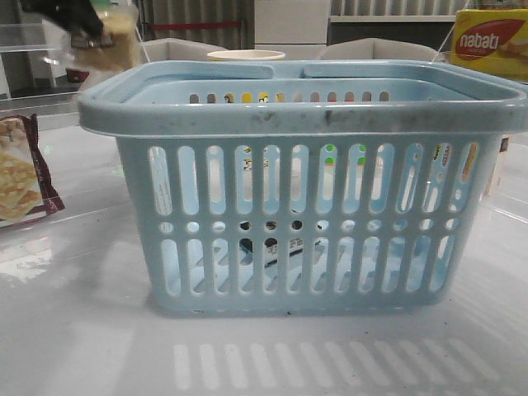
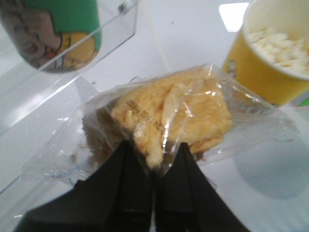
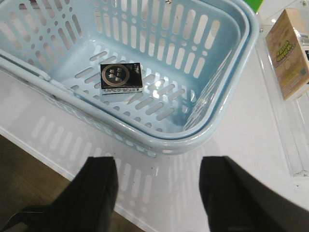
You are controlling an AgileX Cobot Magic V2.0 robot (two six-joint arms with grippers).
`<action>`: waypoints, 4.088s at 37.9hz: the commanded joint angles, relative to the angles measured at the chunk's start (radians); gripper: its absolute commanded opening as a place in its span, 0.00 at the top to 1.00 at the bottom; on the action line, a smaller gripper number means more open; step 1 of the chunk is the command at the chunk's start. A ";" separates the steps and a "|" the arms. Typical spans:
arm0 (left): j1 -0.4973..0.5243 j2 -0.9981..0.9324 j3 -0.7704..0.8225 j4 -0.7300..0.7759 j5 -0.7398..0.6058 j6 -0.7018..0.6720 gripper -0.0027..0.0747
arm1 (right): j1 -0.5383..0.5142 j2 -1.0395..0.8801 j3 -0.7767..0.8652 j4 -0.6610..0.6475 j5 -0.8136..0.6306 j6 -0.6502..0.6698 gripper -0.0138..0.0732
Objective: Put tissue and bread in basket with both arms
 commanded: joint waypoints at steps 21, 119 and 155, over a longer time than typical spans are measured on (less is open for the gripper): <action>-0.431 -0.373 0.241 -0.082 0.031 0.128 0.27 | -0.001 -0.007 -0.025 -0.014 -0.063 -0.011 0.28; 0.091 -1.900 1.821 0.287 -0.694 -0.266 0.84 | -0.001 0.029 -0.025 -0.023 -0.005 -0.011 0.79; 0.091 -1.900 1.821 0.287 -0.694 -0.266 0.84 | -0.347 -0.360 0.349 -0.062 -0.401 -0.050 0.79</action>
